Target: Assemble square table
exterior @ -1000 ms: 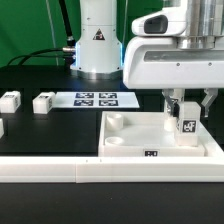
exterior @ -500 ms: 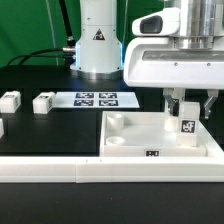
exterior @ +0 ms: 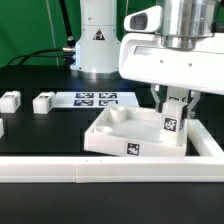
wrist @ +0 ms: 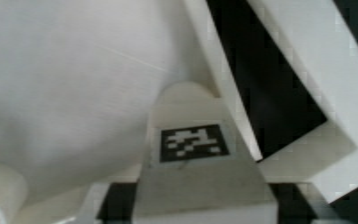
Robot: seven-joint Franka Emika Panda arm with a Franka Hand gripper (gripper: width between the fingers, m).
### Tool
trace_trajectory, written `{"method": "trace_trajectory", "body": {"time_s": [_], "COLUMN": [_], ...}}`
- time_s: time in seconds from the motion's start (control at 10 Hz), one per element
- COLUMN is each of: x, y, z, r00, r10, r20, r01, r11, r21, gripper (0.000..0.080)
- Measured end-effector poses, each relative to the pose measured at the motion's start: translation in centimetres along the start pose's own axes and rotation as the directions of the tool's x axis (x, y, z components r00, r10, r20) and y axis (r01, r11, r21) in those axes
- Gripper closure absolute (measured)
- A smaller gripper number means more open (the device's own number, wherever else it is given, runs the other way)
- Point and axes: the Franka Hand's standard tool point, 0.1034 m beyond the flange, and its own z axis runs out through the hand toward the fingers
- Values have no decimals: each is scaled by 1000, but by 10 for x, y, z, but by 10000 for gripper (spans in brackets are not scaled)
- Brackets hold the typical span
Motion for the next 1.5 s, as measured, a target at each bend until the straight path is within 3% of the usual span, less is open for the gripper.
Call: {"method": "trace_trajectory", "body": {"time_s": [0.2,0.3,0.4,0.7,1.3,1.5], "x": [1,2,4,6,8,15], "y": [2,1,0,9,13,30], "z": [0,-3,-9,-22,-21,-23], "r00": [1000,999,992,945,939,864], "r10": [6,-54,-130,-325,-340,-500], "r20": [-1,-3,-1,46,50,61], "r01": [-6,54,130,325,340,501], "r11": [1000,999,992,946,940,866], "r21": [-4,1,6,3,1,14], "gripper": [496,297,195,164,150,150]}}
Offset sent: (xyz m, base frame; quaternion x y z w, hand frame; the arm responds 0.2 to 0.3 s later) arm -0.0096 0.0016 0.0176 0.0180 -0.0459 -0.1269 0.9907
